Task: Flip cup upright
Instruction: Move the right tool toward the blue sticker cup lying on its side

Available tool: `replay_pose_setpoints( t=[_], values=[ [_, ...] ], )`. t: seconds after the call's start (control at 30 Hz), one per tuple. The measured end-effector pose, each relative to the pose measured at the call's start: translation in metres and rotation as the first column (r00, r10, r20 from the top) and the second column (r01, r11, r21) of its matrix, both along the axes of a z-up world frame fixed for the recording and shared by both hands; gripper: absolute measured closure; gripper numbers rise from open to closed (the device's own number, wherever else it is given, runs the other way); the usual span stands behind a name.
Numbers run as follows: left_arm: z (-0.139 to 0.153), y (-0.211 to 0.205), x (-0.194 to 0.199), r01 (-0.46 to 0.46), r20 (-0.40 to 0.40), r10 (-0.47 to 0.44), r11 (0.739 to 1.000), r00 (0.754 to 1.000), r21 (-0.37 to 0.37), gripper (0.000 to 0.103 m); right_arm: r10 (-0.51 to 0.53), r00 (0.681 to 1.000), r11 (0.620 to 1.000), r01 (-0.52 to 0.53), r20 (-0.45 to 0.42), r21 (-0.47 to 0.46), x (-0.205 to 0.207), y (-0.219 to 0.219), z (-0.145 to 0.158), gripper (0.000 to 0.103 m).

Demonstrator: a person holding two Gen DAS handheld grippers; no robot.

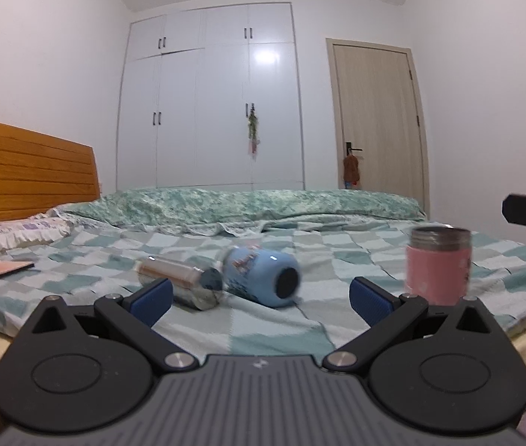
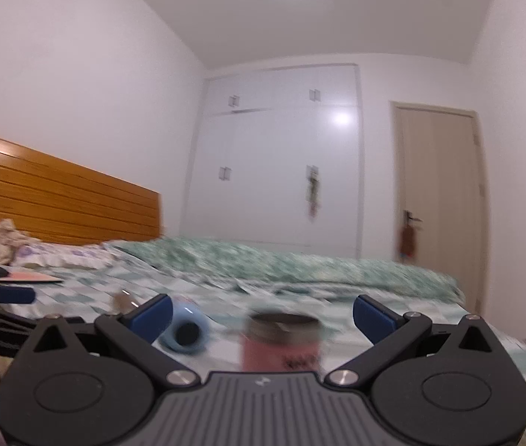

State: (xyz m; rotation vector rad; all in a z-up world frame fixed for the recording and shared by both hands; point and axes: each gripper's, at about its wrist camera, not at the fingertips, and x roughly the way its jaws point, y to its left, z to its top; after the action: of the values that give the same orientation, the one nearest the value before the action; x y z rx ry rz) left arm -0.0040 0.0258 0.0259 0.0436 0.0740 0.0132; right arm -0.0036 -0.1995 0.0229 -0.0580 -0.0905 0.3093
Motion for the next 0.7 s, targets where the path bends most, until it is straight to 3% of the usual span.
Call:
replay_pose_setpoints(
  t=[0.3, 0.7],
  values=[
    [0.026, 0.058, 0.01, -0.061, -0.019, 0.061, 0.998, 0.998, 0.005, 0.0, 0.198, 0.98, 0.98, -0.197, 0.032, -0.033, 0.035, 0.06, 0.038, 0.0],
    [0.036, 0.116, 0.064, -0.103, -0.076, 0.106, 0.994, 0.991, 0.042, 0.0, 0.337, 0.935, 0.934, -0.347, -0.11, -0.088, 0.146, 0.149, 0.047, 0.0]
  ],
)
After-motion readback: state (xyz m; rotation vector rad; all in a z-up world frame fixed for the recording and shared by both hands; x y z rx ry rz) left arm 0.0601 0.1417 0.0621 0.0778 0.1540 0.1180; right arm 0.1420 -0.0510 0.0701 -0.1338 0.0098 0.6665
